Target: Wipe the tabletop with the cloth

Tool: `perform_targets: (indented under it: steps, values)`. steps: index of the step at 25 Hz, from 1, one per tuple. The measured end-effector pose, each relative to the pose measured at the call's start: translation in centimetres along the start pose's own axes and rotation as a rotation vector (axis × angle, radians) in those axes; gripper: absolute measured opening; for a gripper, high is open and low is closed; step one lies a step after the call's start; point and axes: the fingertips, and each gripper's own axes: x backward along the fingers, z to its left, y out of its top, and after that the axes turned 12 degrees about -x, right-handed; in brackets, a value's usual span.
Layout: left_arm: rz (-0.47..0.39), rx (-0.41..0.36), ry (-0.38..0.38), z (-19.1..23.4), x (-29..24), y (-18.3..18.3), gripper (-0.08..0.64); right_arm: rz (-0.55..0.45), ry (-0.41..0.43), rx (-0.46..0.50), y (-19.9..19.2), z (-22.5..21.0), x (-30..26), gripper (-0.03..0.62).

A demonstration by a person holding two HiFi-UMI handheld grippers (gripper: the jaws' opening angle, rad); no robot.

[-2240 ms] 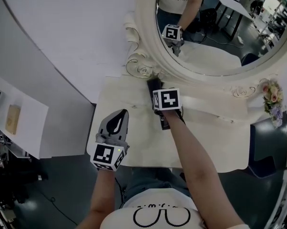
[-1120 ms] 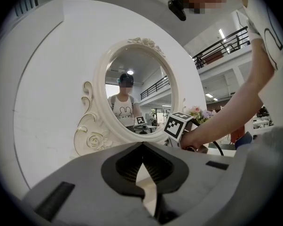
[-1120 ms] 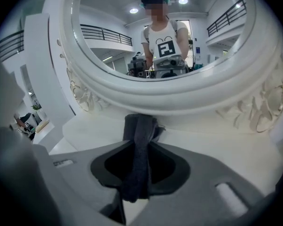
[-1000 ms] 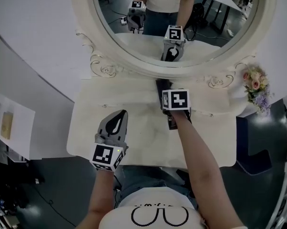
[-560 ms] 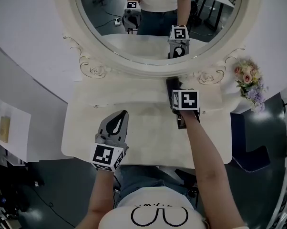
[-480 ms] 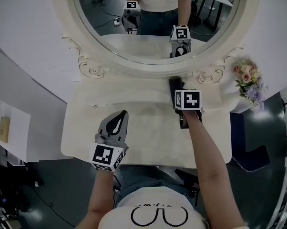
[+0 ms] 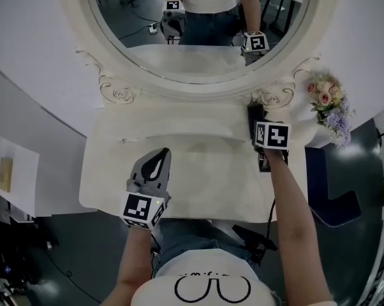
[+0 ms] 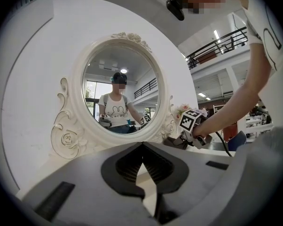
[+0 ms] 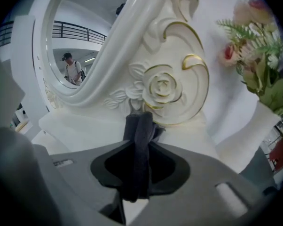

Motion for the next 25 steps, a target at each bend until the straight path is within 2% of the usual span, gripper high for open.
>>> perform_targets:
  steps: [10,20,22,25]
  values:
    - [0.010,-0.004,0.007,-0.4,0.4,-0.1,0.002,-0.025,-0.122,-0.066,0.4,-7.8,1.3,0.092]
    - [0.008,-0.010,0.032,-0.7,1.5,-0.1,0.002,-0.078,-0.372,-0.095,0.0,-13.3,3.8,0.092]
    - [0.003,-0.017,0.033,-0.4,1.7,0.3,0.002,-0.121,-0.384,-0.108,-0.1,-13.7,4.6,0.091]
    - [-0.009,-0.026,0.043,0.5,2.1,0.7,0.002,-0.229,-0.353,-0.127,0.5,-13.3,6.4,0.091]
